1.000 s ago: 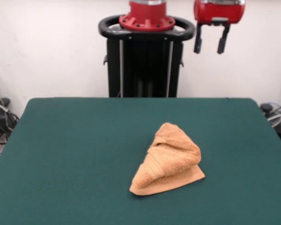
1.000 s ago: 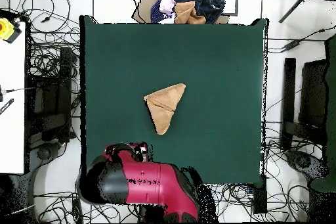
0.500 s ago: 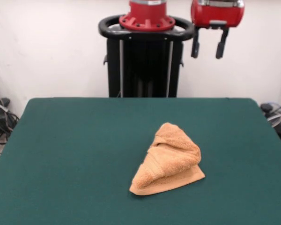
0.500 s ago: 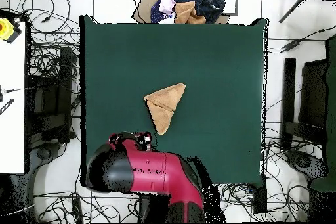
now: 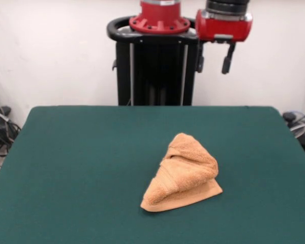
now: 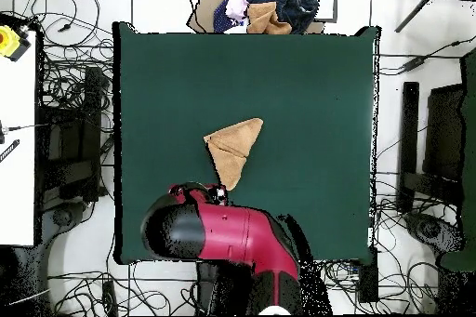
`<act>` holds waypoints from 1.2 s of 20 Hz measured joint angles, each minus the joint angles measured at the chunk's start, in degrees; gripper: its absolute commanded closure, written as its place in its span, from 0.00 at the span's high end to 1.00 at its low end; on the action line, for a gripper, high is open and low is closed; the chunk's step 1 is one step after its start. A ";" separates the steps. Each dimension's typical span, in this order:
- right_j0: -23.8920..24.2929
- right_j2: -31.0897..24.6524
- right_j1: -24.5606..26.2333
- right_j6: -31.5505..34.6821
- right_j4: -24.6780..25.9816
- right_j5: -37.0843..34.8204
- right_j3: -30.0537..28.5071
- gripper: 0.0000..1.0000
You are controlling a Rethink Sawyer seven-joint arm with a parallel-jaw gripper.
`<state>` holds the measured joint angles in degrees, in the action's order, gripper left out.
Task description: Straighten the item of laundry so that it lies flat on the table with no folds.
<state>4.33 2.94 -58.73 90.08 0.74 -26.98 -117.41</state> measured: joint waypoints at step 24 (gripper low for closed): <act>0.04 1.39 5.97 0.00 -0.04 13.70 0.14 1.00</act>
<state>4.37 4.33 -52.76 90.08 0.70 -13.28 -117.27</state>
